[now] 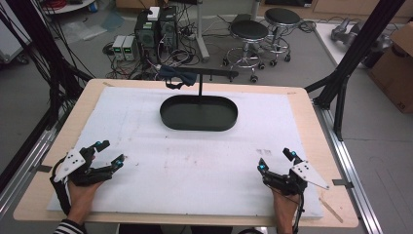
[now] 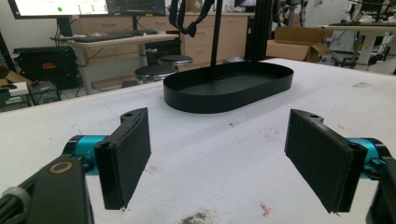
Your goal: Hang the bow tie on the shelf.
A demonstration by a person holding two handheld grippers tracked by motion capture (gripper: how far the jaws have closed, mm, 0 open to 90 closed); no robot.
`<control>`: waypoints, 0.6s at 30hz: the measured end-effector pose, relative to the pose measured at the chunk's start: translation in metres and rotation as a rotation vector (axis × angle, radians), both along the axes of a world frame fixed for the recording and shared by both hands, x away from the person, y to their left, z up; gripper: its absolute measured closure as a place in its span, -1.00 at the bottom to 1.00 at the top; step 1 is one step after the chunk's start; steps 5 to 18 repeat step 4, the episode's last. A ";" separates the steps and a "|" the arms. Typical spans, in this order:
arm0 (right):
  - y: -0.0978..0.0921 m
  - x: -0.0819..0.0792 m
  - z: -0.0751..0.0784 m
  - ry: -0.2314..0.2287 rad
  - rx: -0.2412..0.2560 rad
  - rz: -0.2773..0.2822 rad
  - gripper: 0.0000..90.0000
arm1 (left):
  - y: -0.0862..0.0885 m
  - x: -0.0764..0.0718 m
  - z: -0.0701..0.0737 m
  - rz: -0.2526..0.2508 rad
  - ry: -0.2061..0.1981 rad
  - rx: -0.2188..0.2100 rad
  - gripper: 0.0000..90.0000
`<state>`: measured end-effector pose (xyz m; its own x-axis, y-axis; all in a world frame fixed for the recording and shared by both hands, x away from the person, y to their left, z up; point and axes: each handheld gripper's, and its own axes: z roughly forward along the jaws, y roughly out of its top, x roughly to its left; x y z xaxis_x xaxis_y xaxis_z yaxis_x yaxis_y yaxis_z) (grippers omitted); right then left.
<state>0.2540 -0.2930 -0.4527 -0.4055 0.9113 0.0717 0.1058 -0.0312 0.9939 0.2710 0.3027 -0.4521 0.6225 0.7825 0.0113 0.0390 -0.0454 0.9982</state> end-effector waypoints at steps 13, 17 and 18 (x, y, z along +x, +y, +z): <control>0.000 0.000 0.000 0.001 -0.008 0.000 -0.94 | 0.002 -0.001 -0.001 0.002 -0.011 -0.019 -0.50; 0.000 0.000 0.000 0.001 -0.008 0.000 -0.94 | 0.002 -0.001 -0.001 0.002 -0.011 -0.019 -0.50; 0.000 0.000 0.000 0.001 -0.008 0.000 -0.94 | 0.002 -0.001 -0.001 0.002 -0.011 -0.019 -0.50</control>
